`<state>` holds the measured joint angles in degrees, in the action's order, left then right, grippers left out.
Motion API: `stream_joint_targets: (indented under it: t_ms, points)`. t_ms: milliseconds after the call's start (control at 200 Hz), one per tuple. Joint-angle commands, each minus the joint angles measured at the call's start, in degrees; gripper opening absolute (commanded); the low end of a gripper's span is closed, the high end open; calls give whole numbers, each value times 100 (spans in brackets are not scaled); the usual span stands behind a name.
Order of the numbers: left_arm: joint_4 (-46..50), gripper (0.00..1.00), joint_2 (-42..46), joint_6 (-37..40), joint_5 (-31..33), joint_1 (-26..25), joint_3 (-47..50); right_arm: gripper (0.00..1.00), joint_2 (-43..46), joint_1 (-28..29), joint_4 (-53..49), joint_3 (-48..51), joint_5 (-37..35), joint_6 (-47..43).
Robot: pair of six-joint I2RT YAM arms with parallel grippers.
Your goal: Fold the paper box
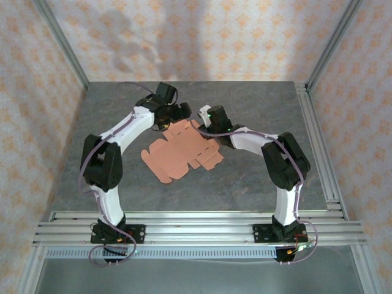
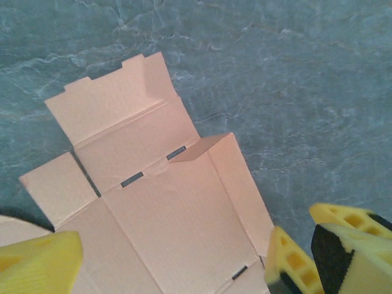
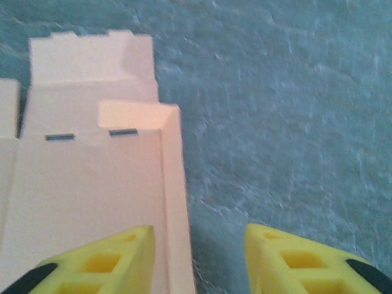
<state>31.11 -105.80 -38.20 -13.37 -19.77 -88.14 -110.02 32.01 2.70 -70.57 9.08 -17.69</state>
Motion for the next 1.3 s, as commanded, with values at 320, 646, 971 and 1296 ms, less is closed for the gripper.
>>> stream_joint_targets:
  t_ms: [320,646,971,1296]
  points:
    - [-949,99,966,225,304,526,1532,60,4,-371,-567,114,717,343]
    - [-932,99,1237,434,157,789,2034,50,-460,-371,-910,-293,1070,432]
    - [-1132,100,1325,514,185,798,2186,26,-730,-376,-886,-506,1055,417]
    - [-1064,98,630,726,4,907,1619,0,-413,-378,-603,-174,1071,147]
